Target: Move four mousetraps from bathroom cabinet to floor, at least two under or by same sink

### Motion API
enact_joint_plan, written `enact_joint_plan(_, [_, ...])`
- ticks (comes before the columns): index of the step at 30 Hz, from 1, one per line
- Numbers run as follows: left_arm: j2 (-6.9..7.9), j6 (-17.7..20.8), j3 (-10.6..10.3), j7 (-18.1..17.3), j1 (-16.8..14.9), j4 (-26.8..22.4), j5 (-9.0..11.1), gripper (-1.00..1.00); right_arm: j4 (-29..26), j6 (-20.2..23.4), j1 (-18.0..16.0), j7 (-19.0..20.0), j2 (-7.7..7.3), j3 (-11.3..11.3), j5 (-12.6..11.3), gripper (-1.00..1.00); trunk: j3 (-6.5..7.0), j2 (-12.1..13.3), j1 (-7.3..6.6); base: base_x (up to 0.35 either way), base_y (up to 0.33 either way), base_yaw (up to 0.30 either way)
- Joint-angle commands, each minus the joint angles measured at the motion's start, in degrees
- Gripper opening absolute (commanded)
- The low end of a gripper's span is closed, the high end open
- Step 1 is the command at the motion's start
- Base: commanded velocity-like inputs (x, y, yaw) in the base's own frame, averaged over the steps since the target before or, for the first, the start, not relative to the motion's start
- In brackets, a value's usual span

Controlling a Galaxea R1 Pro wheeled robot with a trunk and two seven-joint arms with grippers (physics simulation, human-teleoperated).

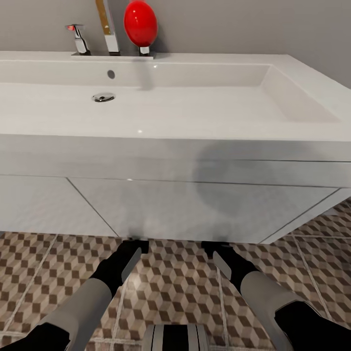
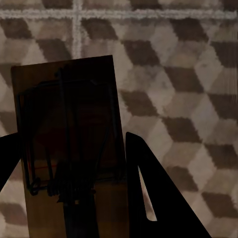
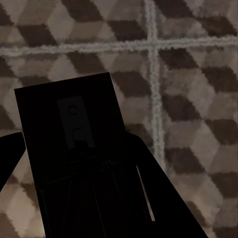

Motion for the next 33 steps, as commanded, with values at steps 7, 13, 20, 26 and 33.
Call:
enact_joint_plan(7, [0.04, 0.24, -0.29, 0.49, -0.03, -0.08, 0.39, -1.0, -0.16, 0.31, -1.21, -0.49, -0.04, 0.38, -0.38, -1.0, -1.59, -0.11, 0.16, 0.0, 0.0, 0.0])
enact_joint_plan(13, [0.05, 0.24, -0.29, 0.49, -0.03, -0.08, 0.39, -1.0, -0.16, 0.31, -1.21, -0.49, -0.04, 0.37, -0.37, -1.0, -1.81, -0.13, 0.19, 0.0, 0.0, 0.0])
enact_joint_plan(20, [0.04, 0.24, -0.29, 0.49, -0.03, -0.08, 0.39, -1.0, -0.16, 0.3, -1.21, -0.49, -0.04, 0.38, -0.35, -1.0, -2.25, -0.15, 0.24, 0.0, 0.0, 0.0])
enact_joint_plan(26, [0.04, 0.24, -0.29, 0.49, -0.03, -0.08, 0.39, -1.0, -0.16, 0.29, -1.21, -0.49, -0.04, 0.38, -0.34, -1.0, -2.47, -0.17, 0.27, 0.0, 0.0, 0.0])
enact_joint_plan(33, [0.04, 0.24, -0.29, 0.49, -0.03, -0.08, 0.39, -1.0, -0.16, 0.28, -1.21, -0.49, -0.04, 0.38, -0.33, -1.0, -3.14, -0.21, 0.34, 0.0, 0.0, 0.0])
